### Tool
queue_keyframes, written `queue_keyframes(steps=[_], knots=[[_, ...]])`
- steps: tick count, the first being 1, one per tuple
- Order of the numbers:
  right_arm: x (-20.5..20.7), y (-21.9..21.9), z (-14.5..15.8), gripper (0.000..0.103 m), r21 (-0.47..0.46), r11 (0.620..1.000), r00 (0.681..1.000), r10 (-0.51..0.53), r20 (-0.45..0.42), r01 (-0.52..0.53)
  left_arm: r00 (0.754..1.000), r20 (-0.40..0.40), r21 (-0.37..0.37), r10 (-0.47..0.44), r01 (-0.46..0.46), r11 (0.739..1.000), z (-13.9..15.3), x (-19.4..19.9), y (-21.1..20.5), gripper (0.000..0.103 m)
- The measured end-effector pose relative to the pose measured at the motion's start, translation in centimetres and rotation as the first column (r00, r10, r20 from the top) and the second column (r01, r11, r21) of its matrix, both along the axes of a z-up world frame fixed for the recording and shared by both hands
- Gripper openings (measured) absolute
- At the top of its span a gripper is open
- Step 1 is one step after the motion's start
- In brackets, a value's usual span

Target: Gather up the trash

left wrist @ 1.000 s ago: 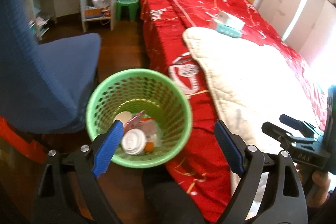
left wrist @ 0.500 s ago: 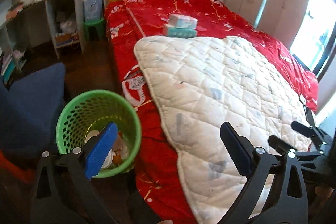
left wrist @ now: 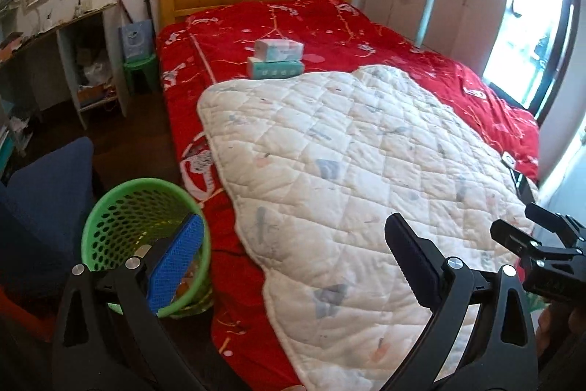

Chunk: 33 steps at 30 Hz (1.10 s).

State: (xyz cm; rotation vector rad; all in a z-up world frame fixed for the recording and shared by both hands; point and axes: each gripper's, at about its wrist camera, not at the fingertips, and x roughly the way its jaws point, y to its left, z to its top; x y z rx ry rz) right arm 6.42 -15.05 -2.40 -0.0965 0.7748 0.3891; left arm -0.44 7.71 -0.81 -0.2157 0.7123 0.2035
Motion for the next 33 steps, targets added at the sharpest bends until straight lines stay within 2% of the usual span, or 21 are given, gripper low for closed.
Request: queue_keyframes(steps=[8,33], knots=[[-0.5,-1.9,1.1,0.096,0.014,0.999,0.999,-0.038,0.024,0.038,1.0,-0.003,-0.011,-0.019,0.019,1.0,0.0,0.1,-1.1,0.098],[-2.0,-3.5,2.9,0.096,0.052,0.997,0.994,-0.059,0.089,0.055,0.998,0.049,0.048,-0.04,0.038,0.998,2.1,-1.1,-3.3,0.098]])
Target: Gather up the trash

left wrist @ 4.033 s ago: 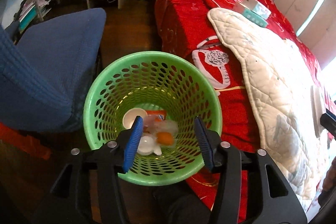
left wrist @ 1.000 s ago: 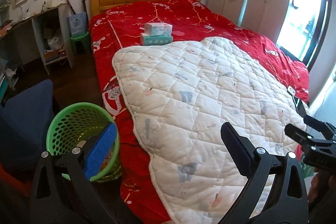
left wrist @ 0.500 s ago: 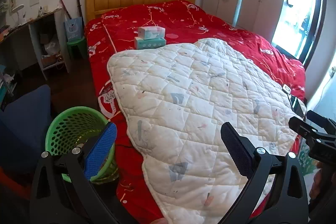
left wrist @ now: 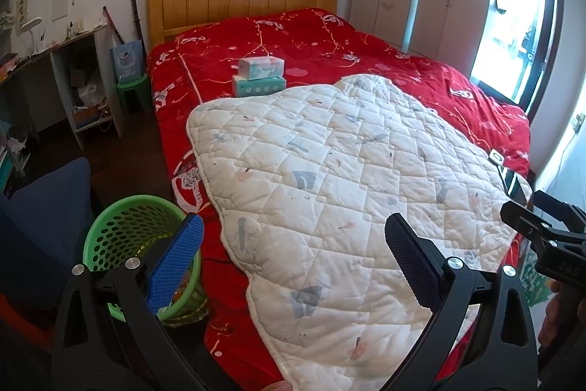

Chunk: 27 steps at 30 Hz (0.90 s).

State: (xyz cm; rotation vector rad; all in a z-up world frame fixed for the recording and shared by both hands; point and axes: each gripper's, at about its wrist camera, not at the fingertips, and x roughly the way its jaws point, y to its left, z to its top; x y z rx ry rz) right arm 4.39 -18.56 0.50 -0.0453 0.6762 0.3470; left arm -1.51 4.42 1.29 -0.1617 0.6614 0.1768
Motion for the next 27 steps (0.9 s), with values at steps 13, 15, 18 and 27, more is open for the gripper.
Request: queue_keyframes(steps=[13,15,18,27], knots=[[0.03,-0.07,-0.02,0.096,0.0,1.0,1.0,-0.001,-0.002,0.001,1.0,0.001,0.002,-0.006,0.006,1.0,0.12,-0.05,-0.34,0.098],[0.05,-0.09,0.02,0.096,0.0,1.0,1.0,-0.001,-0.002,0.001,1.0,0.001,0.003,-0.003,0.003,1.0,0.1,-0.07,-0.41,0.098],[0.03,-0.07,0.05,0.096,0.0,1.0,1.0,-0.002,-0.002,0.002,1.0,0.0,0.002,-0.001,0.001,1.0,0.06,-0.03,-0.38,0.098],[0.13,-0.08,-0.1,0.096,0.001,1.0,1.0,-0.006,-0.008,0.006,1.0,-0.002,0.001,0.001,-0.001,1.0,-0.01,-0.03,-0.31,0.098]])
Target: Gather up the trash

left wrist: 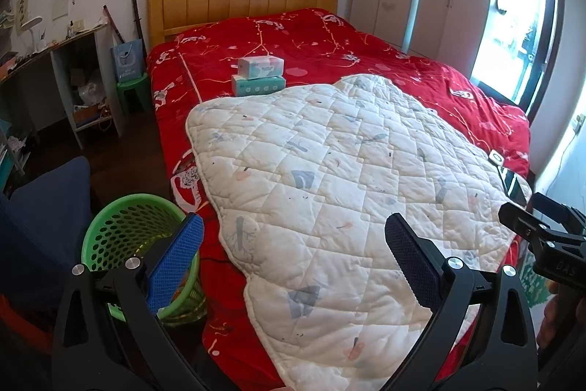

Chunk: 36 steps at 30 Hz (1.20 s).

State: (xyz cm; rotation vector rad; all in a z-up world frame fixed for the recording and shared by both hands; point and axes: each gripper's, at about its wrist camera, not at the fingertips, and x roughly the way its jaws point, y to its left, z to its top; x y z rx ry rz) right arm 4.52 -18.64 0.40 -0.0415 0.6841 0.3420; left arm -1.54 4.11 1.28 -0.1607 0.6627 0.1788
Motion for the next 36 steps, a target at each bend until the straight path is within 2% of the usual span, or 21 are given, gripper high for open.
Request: queue_keyframes(steps=[36], knots=[[0.2,0.26,-0.25,0.096,0.004,1.0,1.0,0.005,-0.001,-0.005,0.999,0.001,-0.006,0.032,-0.032,0.999,-0.31,-0.16,0.13,0.098]])
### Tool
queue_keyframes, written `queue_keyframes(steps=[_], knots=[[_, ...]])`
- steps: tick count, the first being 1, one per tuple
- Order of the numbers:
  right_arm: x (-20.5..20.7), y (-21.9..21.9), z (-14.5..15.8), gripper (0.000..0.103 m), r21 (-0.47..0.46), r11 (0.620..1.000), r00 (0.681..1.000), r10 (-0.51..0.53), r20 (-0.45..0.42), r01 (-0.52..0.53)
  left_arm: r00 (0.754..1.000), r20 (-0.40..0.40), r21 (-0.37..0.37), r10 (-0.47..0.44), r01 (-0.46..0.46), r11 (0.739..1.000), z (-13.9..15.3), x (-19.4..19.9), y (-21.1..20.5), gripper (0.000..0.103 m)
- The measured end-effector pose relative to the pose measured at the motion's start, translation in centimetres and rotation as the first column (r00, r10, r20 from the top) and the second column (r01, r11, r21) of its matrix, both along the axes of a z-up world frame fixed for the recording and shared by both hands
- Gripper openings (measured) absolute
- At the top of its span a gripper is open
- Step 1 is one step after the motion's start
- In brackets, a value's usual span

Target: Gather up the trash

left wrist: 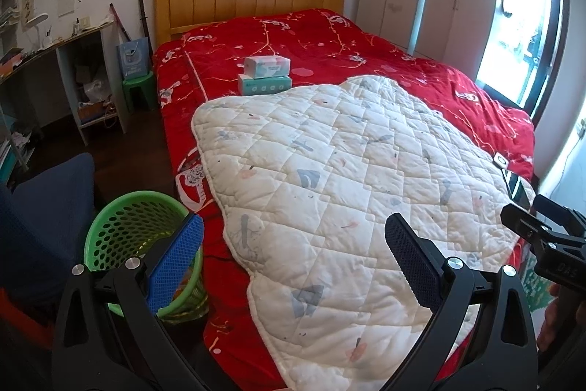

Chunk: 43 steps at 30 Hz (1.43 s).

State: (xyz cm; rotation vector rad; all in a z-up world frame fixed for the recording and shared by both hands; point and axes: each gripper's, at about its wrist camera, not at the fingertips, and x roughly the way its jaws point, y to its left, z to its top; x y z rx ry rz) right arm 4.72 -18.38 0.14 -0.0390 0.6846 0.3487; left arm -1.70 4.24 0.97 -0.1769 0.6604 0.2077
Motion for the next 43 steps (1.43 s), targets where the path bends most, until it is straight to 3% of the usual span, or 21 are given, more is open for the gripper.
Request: queue_keyframes(steps=[26,33,43], knots=[[-0.2,0.4,-0.2,0.096,-0.006,1.0,1.0,0.022,0.007,-0.022,0.999,-0.004,0.009,0.05,-0.05,0.999,-0.1,-0.7,0.9,0.098],[-0.3,0.5,-0.3,0.096,-0.007,1.0,1.0,0.03,0.01,-0.029,0.998,0.01,0.041,0.063,-0.063,0.997,0.0,-1.0,0.6,0.098],[-0.3,0.6,-0.3,0.096,-0.008,1.0,1.0,0.03,0.006,-0.03,0.998,-0.008,0.012,0.068,-0.068,0.998,-0.4,-1.0,1.0,0.098]])
